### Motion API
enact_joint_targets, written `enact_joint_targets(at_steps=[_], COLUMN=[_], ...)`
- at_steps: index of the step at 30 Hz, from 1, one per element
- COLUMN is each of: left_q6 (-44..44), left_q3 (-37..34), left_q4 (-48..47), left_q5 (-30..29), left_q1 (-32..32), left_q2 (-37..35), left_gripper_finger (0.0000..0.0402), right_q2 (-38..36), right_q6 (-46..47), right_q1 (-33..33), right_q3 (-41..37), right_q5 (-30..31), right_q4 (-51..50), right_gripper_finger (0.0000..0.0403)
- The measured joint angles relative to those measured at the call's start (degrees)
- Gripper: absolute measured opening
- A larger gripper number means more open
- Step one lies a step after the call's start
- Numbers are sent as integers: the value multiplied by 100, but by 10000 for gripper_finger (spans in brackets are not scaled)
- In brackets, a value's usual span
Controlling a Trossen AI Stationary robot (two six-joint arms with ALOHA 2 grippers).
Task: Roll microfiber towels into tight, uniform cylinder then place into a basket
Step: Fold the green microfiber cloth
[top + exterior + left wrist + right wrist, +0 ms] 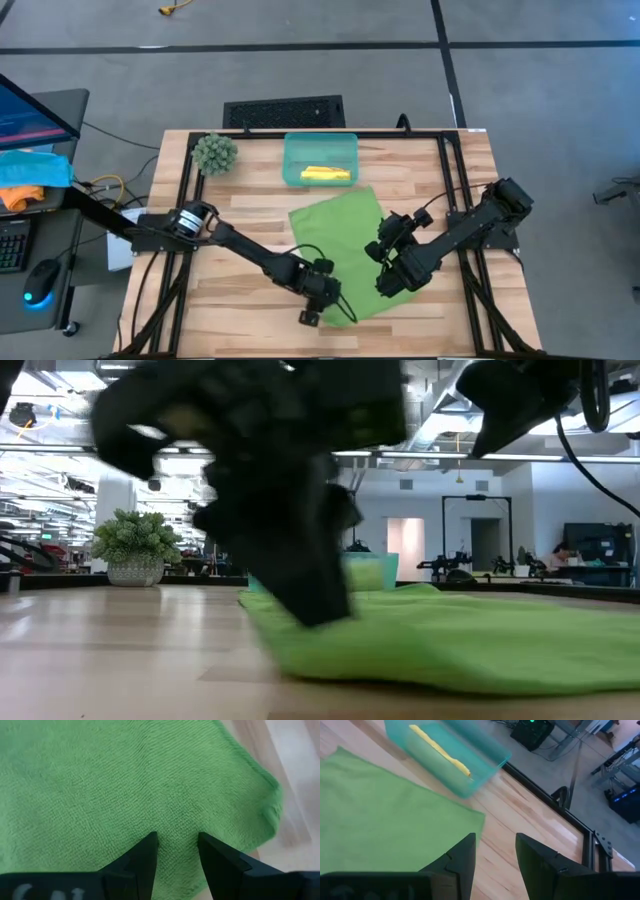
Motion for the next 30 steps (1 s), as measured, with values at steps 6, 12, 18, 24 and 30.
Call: enact_joint_targets(at_steps=[6, 12, 18, 24, 30], left_q6=[-260, -481, -350, -28, -53], left_q3=[-2, 10, 28, 205, 379], left_q4=[-1439, -2333, -2800, -3242, -3342], left_q5=[-6, -154, -182, -260, -569], left_q1=[-188, -395, -563, -756, -1010], left_q2=[-165, -198, -254, -491, -856], left_gripper_finger=[139, 139, 139, 139, 139], right_q2=[0, 0, 0, 0, 0], right_q6=[0, 0, 0, -1, -2], right_q1=[0, 0, 2, 0, 47], right_q3=[-30, -32, -32, -36, -36], right_q5=[-1, -2, -2, -2, -7], right_q4=[-5, 18, 18, 45, 50], right_gripper_finger=[162, 162, 162, 162, 162])
